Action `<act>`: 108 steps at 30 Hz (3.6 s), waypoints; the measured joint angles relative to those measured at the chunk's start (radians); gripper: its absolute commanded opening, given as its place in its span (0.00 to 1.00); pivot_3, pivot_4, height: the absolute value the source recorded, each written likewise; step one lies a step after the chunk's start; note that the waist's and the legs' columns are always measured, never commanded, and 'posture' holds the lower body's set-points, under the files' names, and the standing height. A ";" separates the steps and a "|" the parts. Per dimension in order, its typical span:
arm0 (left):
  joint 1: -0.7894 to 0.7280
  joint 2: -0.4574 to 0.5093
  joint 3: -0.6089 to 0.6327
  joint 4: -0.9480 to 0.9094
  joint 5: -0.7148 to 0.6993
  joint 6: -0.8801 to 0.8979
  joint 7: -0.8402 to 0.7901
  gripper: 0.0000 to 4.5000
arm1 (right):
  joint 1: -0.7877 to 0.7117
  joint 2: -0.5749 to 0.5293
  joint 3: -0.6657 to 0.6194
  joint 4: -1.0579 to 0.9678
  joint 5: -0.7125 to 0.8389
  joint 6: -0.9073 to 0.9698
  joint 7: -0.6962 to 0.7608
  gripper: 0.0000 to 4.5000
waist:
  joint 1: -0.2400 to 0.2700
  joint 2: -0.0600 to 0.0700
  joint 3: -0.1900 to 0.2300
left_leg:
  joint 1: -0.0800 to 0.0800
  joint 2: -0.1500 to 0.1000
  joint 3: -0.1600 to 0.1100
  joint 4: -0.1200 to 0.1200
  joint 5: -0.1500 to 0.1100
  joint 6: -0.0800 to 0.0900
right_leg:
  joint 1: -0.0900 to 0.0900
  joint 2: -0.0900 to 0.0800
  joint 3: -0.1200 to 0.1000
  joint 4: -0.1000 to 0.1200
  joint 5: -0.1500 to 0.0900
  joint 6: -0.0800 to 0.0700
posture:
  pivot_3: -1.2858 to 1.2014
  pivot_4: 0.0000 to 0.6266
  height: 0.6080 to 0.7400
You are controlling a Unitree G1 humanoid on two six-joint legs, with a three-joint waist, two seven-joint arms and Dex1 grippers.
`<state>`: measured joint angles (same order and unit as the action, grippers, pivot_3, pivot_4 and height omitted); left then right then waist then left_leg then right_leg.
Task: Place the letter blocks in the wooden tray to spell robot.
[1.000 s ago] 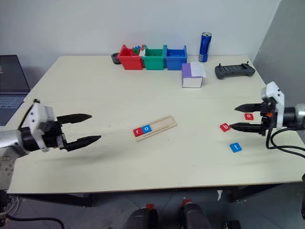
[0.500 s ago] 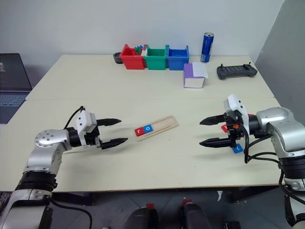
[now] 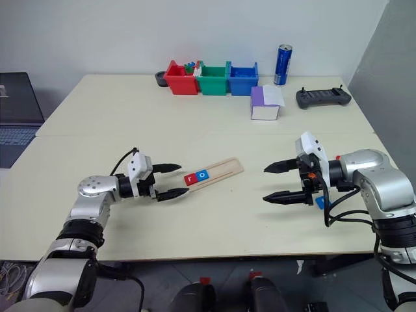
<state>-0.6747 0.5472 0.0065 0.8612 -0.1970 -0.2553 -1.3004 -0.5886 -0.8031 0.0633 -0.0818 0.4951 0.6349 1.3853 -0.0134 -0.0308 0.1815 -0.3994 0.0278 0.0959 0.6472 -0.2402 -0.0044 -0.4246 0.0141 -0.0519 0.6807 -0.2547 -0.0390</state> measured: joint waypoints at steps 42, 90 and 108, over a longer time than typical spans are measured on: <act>-0.152 -0.067 -0.048 0.263 0.141 -0.056 -0.016 0.75 | -0.001 -0.011 -0.015 -0.029 0.017 0.003 -0.052 1.00 | -0.003 0.000 0.000 | 0.000 0.000 0.000 0.001 0.000 -0.001 | 0.001 0.000 0.000 0.001 0.000 0.000 | 0.52 0.24 1.00; 0.089 -0.180 -0.282 -0.415 0.124 0.245 -0.023 0.75 | 0.487 -0.207 -0.275 -0.245 0.117 0.139 -0.232 1.00 | 0.010 -0.001 0.000 | 0.000 -0.001 -0.004 0.001 0.000 0.000 | 0.003 0.002 -0.001 -0.001 0.001 0.002 | 0.52 0.24 1.00; 0.093 -0.113 -0.245 -0.497 0.042 0.283 -0.075 0.99 | 0.485 -0.207 -0.281 -0.244 0.122 0.138 -0.248 1.00 | 0.010 -0.001 0.000 | 0.000 0.000 -0.004 0.001 0.000 0.000 | 0.003 0.002 -0.001 -0.001 0.001 0.002 | 0.52 0.24 1.00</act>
<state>-0.5814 0.4344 -0.2386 0.3642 -0.1547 0.0278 -1.3757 -0.1035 -1.0105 -0.2174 -0.3253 0.6174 0.7734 1.1375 -0.0030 -0.0318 0.1810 -0.3994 0.0275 0.0917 0.6485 -0.2402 -0.0041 -0.4215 0.0163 -0.0530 0.6794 -0.2541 -0.0373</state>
